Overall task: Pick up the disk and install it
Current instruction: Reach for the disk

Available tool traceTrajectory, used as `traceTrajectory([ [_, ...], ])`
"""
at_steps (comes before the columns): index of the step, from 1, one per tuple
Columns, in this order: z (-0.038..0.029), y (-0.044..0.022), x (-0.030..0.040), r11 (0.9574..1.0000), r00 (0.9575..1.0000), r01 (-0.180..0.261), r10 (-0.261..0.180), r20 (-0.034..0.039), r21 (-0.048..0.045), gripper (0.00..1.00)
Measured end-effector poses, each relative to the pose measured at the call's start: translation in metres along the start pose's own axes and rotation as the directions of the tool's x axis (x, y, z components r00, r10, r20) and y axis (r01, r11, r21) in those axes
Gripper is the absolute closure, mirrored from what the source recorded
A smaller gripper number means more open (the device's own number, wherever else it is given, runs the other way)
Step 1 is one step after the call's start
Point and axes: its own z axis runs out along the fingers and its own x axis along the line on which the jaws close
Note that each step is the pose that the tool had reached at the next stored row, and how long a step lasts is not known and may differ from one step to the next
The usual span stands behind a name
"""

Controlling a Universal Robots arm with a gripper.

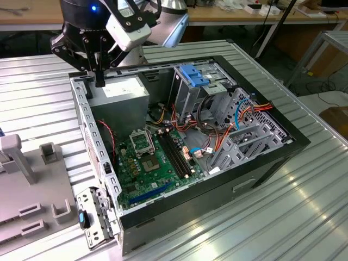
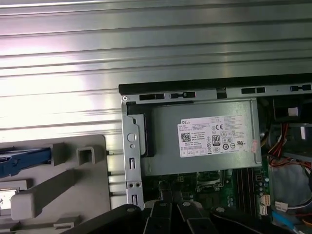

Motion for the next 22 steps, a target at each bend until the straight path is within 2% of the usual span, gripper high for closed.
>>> traceTrajectory([
  [3,-0.0001,-0.0005,0.0064,1.0,1.0,0.0,0.0,0.0,0.0,0.89],
  [9,-0.0006,-0.0021,0.0272,1.0,1.0,0.0,0.0,0.0,0.0,0.89],
  [12,-0.0008,-0.0026,0.0343,1.0,1.0,0.0,0.0,0.0001,0.0,0.89],
  [14,-0.0009,-0.0031,0.0416,1.0,1.0,0.0,0.0,0.0,-0.0001,0.89],
  [17,-0.0011,-0.0036,0.0472,1.0,1.0,0.0,0.0,-0.0002,0.0,0.89],
  [22,-0.0014,-0.0047,0.0617,1.0,1.0,0.0,0.0,-0.0005,0.0,0.89],
])
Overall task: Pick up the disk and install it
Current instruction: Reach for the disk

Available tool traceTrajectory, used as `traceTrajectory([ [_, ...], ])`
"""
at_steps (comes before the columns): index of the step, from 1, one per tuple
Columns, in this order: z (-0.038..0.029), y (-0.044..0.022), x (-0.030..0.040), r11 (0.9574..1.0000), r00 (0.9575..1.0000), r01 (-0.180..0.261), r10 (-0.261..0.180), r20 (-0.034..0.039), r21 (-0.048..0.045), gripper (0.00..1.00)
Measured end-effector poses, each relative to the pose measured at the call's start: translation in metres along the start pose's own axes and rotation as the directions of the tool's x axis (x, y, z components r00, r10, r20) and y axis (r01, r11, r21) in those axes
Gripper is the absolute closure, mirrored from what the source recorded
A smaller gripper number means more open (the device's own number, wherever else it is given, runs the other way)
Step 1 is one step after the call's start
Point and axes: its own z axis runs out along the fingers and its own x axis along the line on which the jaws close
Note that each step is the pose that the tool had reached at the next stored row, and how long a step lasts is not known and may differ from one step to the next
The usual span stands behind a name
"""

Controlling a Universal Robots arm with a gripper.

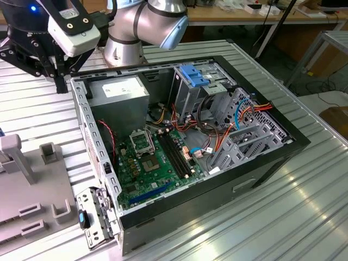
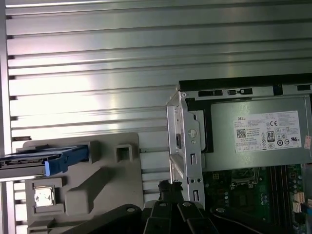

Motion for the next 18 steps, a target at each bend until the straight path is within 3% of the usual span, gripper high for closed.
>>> traceTrajectory([
  [12,-0.0005,-0.002,0.027,1.0,1.0,0.0,0.0,-0.0007,0.0,0.89],
  [18,-0.0008,-0.0034,0.0445,1.0,1.0,0.0,0.0,-0.0008,0.0001,0.89],
])
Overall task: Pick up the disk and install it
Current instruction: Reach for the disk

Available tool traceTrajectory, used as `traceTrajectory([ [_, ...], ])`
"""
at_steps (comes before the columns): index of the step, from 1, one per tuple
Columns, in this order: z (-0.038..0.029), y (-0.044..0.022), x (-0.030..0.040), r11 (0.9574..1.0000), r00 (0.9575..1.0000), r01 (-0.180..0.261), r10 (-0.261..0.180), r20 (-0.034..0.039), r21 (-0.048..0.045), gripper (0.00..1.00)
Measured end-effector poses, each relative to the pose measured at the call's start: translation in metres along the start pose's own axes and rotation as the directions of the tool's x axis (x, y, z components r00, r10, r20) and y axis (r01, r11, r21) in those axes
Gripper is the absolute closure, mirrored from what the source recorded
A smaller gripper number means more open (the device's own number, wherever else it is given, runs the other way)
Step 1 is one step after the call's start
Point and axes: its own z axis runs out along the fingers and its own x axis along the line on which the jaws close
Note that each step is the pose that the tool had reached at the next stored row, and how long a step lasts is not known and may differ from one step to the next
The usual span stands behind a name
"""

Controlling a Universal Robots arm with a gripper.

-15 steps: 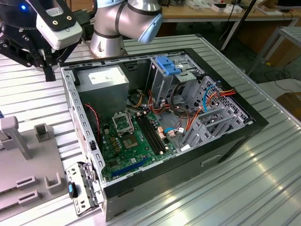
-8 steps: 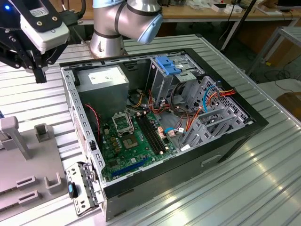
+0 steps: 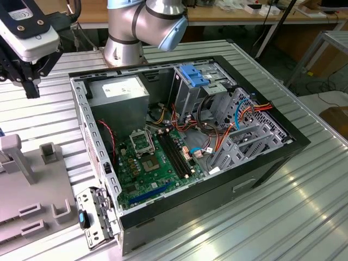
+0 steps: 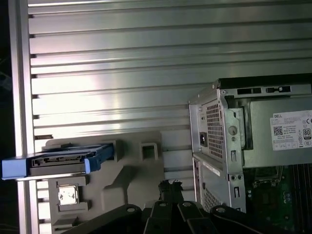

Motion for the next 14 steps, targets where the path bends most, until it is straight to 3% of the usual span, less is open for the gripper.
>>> traceTrajectory([
  [7,-0.0003,-0.001,0.0136,1.0,1.0,0.0,0.0,-0.0002,0.0001,0.89],
  [12,-0.0005,-0.0022,0.0296,1.0,1.0,0.0,0.0,-0.0002,0.0,0.89],
  [14,-0.0006,-0.0025,0.0328,1.0,1.0,0.0,0.0,-0.0003,0.0,0.89],
])
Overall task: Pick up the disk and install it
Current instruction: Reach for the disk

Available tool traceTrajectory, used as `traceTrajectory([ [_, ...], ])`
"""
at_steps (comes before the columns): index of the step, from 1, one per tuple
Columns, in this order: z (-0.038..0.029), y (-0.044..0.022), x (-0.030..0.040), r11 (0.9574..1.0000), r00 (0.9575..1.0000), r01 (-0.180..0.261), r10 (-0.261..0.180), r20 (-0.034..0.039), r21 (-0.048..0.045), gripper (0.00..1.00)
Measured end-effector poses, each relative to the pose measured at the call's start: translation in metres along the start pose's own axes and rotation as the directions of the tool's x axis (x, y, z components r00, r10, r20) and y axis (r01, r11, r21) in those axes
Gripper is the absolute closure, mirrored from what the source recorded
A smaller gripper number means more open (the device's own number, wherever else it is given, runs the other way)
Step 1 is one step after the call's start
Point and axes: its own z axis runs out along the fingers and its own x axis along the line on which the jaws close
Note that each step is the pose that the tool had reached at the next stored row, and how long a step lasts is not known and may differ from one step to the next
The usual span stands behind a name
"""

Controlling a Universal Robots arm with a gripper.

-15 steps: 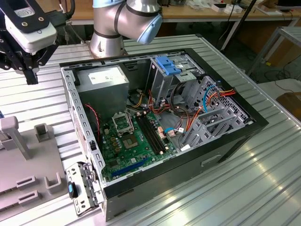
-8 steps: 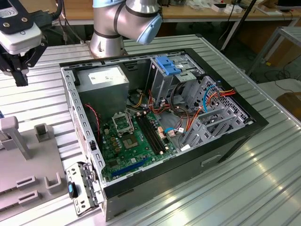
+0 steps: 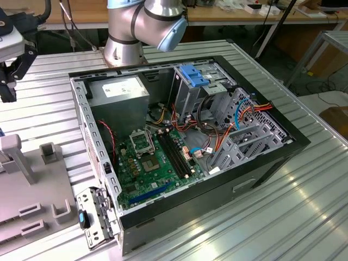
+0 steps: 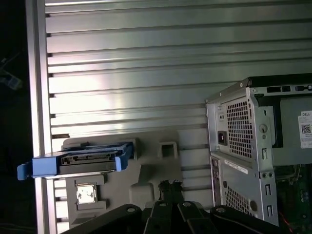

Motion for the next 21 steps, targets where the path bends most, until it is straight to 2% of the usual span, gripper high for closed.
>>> traceTrajectory([
  [7,-0.0005,-0.0018,0.0237,1.0,1.0,0.0,0.0,-0.0002,0.0001,0.89],
  [9,-0.0005,-0.0021,0.0283,1.0,1.0,0.0,0.0,-0.0001,0.0,0.89],
  [19,-0.0007,-0.0032,0.0425,1.0,1.0,0.0,0.0,-0.0011,0.0,0.89],
  [21,-0.0008,-0.0036,0.047,1.0,1.0,0.0,0.0,-0.0012,0.0,0.89],
])
